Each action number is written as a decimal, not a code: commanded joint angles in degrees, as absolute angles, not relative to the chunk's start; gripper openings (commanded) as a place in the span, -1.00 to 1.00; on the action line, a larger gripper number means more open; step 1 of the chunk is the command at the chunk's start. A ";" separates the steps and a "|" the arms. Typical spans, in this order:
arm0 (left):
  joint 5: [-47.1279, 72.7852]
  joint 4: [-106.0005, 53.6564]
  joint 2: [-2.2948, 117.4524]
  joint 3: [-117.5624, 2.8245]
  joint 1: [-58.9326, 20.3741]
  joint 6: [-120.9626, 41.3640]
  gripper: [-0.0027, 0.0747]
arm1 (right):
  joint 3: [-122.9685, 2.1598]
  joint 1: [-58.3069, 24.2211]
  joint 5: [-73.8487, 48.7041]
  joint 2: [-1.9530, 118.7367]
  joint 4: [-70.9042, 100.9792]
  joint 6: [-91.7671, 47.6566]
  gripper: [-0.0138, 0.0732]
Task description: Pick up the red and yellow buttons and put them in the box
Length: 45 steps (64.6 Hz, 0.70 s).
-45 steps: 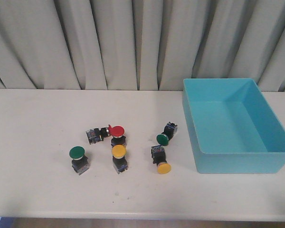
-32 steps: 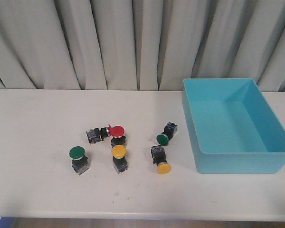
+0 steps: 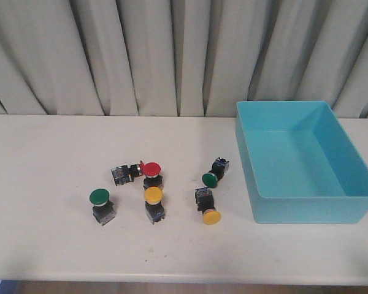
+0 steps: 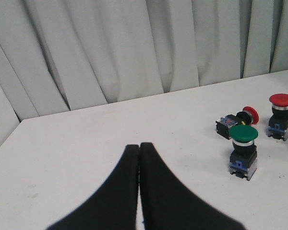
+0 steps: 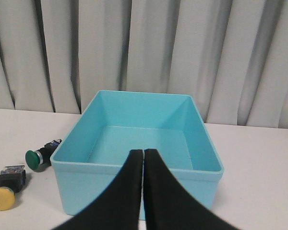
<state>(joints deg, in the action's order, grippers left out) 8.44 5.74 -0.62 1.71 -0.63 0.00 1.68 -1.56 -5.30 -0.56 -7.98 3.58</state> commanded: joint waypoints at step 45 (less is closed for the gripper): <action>14.89 8.06 9.86 -16.94 -0.48 11.29 -0.95 | -18.87 -1.26 -16.30 9.39 -7.64 6.35 -0.69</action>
